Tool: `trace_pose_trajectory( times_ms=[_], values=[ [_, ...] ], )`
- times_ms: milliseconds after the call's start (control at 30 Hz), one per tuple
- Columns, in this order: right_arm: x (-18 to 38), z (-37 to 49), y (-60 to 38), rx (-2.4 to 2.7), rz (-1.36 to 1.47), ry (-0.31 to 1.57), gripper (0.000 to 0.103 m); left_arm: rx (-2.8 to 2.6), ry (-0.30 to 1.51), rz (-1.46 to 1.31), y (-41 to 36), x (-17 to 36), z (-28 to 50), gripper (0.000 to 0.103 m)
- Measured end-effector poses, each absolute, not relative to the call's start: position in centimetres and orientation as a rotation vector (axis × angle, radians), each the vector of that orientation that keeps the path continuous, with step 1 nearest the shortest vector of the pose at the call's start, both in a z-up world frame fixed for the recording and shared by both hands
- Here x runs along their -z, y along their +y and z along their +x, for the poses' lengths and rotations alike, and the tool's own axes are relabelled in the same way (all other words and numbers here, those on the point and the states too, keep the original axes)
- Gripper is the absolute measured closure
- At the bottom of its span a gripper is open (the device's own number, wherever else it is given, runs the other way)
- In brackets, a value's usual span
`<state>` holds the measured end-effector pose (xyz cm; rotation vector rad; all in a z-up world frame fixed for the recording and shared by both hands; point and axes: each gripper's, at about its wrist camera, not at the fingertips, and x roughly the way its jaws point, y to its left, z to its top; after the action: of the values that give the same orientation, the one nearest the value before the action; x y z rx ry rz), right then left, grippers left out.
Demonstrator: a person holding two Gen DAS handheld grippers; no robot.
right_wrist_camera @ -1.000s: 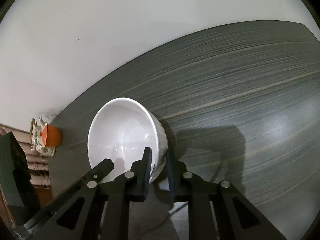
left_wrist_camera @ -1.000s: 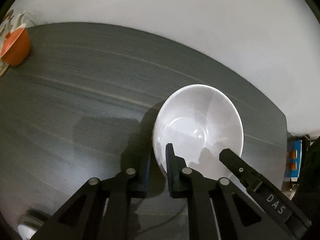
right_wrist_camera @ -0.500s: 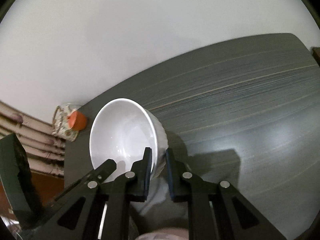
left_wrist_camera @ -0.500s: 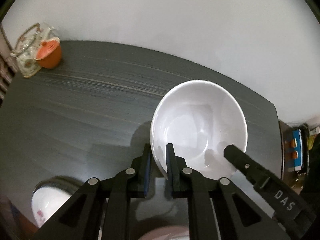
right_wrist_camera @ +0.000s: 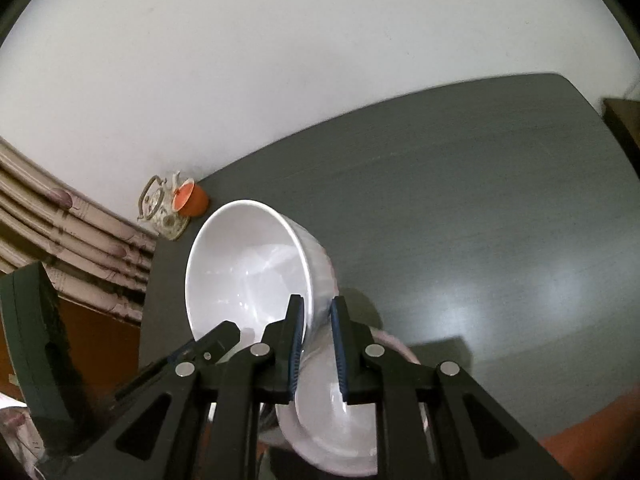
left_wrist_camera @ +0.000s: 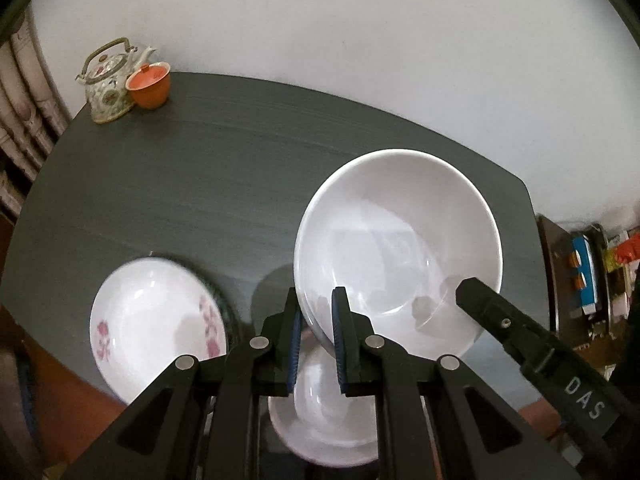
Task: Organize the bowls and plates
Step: 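Lift the Rabbit bowl with both tools and carry it over the nested bowls, then lower the Rabbit bowl into the nested bowls with both tools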
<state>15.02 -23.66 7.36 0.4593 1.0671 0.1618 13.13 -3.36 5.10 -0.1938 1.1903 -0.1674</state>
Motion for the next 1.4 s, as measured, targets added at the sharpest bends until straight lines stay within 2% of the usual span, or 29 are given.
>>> trace_pose_trajectory(
  times_ms=[600, 1400],
  values=[
    [-3.7, 10.2, -22.9, -0.14, 0.44, 1.149, 0.088, 0.196, 1.308, -0.222, -3.3, -1.7, 8.0, 0.091],
    [0.3, 9.1, -24.0, -0.124, 0.463, 1.246, 0.087, 0.168, 1.384, -0.174, -5.0, 1.6, 7.4, 0.09]
  ],
)
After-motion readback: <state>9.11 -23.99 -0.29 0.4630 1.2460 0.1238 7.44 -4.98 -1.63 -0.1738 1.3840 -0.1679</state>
